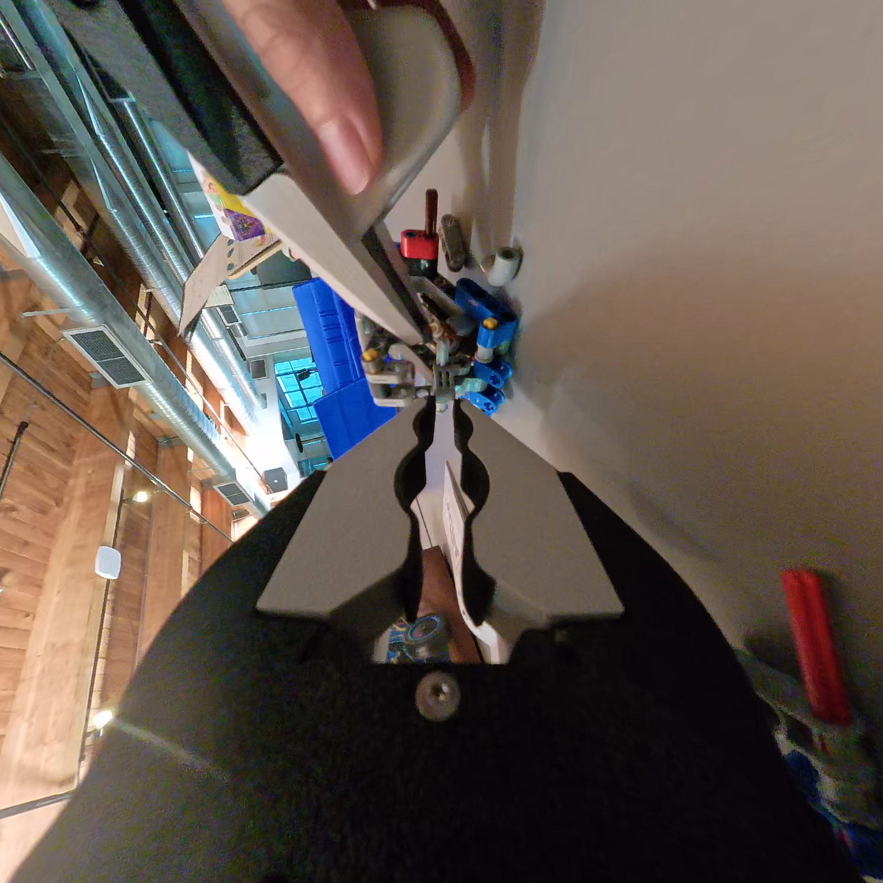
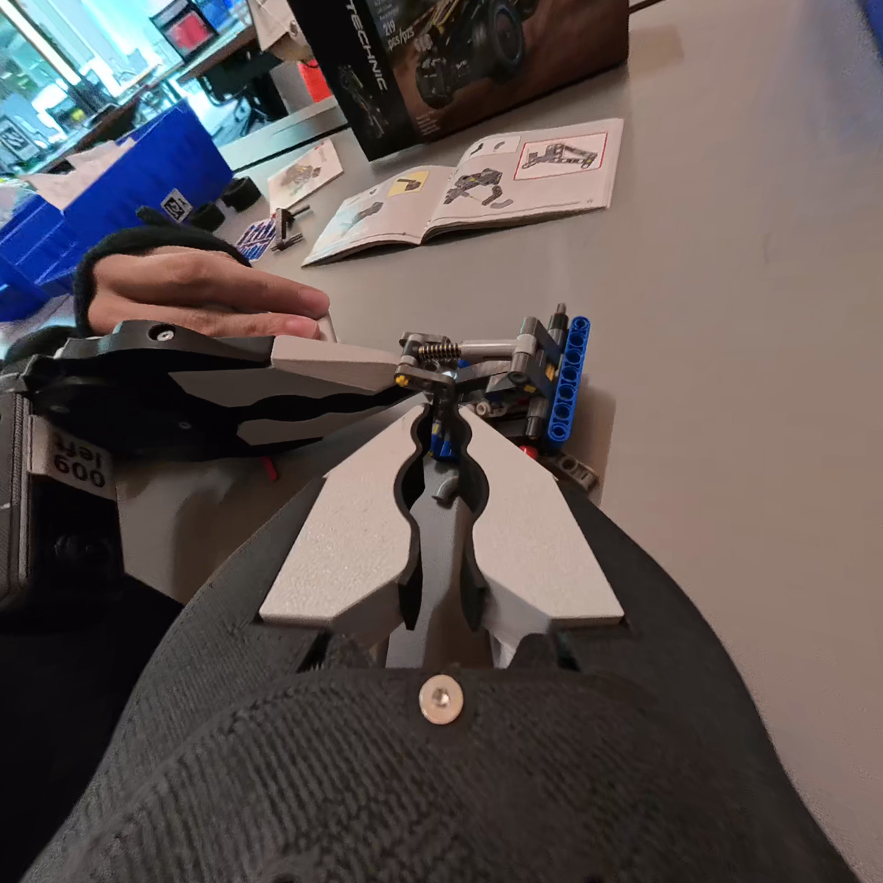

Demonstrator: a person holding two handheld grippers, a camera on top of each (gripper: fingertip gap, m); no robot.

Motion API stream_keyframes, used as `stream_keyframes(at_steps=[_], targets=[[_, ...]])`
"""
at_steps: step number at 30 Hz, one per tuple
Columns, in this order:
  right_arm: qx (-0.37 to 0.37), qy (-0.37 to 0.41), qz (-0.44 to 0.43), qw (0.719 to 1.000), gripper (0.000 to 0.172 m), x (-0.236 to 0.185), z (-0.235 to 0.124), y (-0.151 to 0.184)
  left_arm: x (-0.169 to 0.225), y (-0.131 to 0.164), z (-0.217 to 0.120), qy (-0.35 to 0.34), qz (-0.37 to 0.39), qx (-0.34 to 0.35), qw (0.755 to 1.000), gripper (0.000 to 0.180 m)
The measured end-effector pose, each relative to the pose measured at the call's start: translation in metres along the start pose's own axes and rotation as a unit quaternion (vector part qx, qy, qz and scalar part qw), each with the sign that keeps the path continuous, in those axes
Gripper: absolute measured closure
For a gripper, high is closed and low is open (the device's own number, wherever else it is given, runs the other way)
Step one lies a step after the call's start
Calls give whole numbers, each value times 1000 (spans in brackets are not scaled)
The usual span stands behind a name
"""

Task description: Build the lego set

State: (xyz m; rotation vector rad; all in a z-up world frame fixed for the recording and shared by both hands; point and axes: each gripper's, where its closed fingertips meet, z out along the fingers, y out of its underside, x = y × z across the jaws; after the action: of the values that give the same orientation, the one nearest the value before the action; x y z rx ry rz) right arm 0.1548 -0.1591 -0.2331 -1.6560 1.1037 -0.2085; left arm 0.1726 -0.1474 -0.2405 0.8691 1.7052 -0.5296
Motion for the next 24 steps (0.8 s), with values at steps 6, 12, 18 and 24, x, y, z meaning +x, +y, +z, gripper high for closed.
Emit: stream_keyframes(at_steps=[6, 12, 18, 24], targets=[[-20, -48, 18, 998, 172, -9, 4, 10, 0, 1, 2, -1, 9, -6, 1000, 177], [15, 17, -22, 1000, 166, -3, -6, -6, 0, -1, 1, -7, 16, 0, 1000, 177], [21, 88, -69, 993, 157, 6, 1, -5, 0, -2, 2, -14, 18, 0, 1000, 177], [20, 105, -54, 993, 162, 13, 4, -4, -1, -4, 3, -17, 20, 0, 1000, 177]])
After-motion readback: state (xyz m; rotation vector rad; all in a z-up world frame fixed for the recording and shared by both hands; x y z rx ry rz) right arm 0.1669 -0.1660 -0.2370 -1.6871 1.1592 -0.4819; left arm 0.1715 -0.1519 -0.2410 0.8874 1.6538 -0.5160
